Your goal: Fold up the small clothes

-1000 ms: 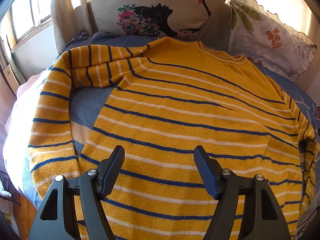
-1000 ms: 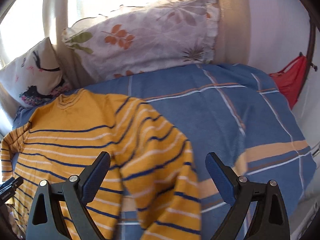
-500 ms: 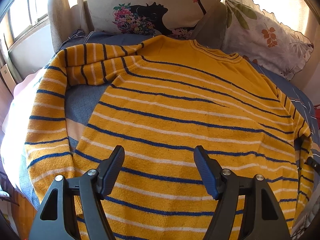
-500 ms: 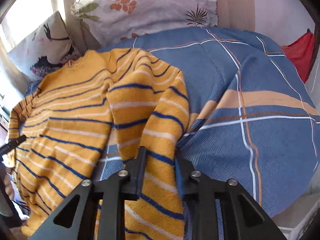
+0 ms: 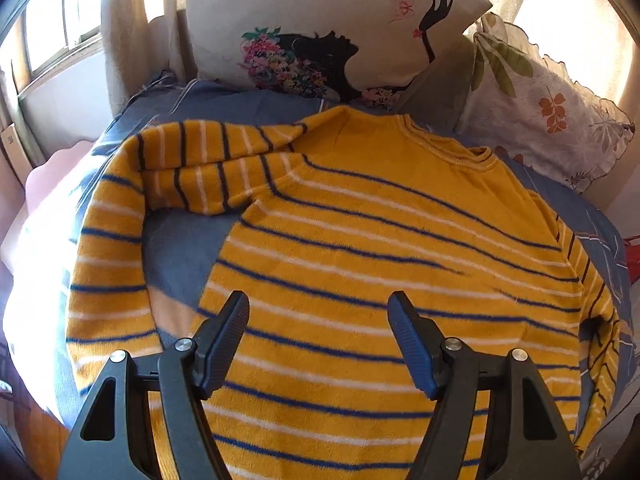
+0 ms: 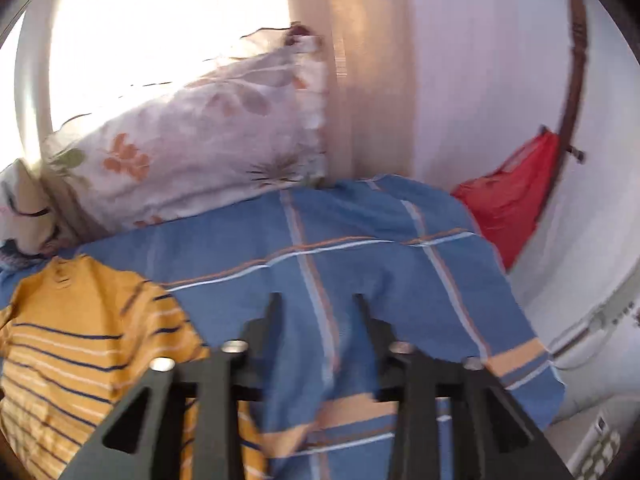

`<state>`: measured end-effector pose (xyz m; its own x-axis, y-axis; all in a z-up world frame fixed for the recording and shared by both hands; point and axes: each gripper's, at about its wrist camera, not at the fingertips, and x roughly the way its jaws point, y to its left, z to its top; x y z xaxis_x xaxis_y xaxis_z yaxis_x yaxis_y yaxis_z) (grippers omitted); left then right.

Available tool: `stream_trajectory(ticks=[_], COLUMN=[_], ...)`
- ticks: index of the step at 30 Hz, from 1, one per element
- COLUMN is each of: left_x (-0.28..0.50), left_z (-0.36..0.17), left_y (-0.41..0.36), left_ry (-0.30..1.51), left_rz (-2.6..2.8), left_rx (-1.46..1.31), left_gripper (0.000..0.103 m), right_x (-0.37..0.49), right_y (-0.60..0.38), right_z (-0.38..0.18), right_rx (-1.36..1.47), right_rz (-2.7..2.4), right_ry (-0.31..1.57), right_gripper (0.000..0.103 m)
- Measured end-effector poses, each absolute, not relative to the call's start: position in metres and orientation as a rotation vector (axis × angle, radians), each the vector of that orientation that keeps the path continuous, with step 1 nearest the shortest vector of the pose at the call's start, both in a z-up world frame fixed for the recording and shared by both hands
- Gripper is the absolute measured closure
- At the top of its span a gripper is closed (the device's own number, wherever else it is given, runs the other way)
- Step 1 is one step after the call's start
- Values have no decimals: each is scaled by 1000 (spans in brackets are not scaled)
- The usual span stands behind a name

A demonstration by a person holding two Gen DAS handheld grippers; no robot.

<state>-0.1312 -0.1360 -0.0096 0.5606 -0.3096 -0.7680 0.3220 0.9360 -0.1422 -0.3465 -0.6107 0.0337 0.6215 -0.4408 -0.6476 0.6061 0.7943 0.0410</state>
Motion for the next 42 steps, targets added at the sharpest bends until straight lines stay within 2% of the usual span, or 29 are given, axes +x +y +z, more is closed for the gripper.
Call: stream_trajectory(ticks=[1, 3, 5, 12, 16, 18, 20, 21, 22, 25, 31, 35, 36, 39, 41, 42], left_x=[-119, -90, -56, 59, 80, 79, 72, 69, 68, 71, 72, 81, 86, 82, 68, 61], left_z=[-2, 10, 13, -19, -30, -43, -50, -47, -44, -34, -12, -18, -24, -28, -16, -7], left_y=[-142, -156, -172, -212, -235, -248, -257, -257, -257, -255, -270, -267, -267, -262, -254, -244], left_ry=[879, 820, 784, 898, 930, 975, 976, 962, 967, 947, 902, 930, 950, 978, 954, 942], left_rz=[-400, -429, -460, -500, -546, -580, -592, -605, -612, -556, -481, -379, -341, -337, -358, -362], left_rx=[16, 43, 85, 192, 286, 371, 429, 412, 381, 323, 313, 281, 278, 248, 213, 203], left_gripper=[31, 25, 24, 24, 24, 24, 33, 58, 94, 94, 95, 95, 91, 85, 79, 72], right_x=[-326, -283, -238, -85, -41, -31, -29, -30, -30, -34, -11, 18, 23, 34, 22, 10], right_y=[-598, -576, -549, -501, -484, -476, -467, -465, -463, -459, -458, -450, -447, -446, -454, -461], right_z=[32, 28, 19, -35, -58, -65, -70, -70, -68, -55, -18, -20, -24, -44, -36, -26], right_rx=[254, 229, 194, 126, 166, 169, 149, 142, 146, 120, 2, -24, -33, 4, 41, 73], right_rz=[-520, -364, -240, -54, 38, 79, 94, 85, 81, 36, -122, -143, -143, -90, -69, -51], right_ry=[676, 704, 746, 903, 960, 978, 977, 972, 965, 933, 868, 867, 875, 950, 942, 921], right_gripper=[23, 23, 23, 23, 23, 29, 68, 73, 85, 94, 95, 95, 95, 85, 78, 73])
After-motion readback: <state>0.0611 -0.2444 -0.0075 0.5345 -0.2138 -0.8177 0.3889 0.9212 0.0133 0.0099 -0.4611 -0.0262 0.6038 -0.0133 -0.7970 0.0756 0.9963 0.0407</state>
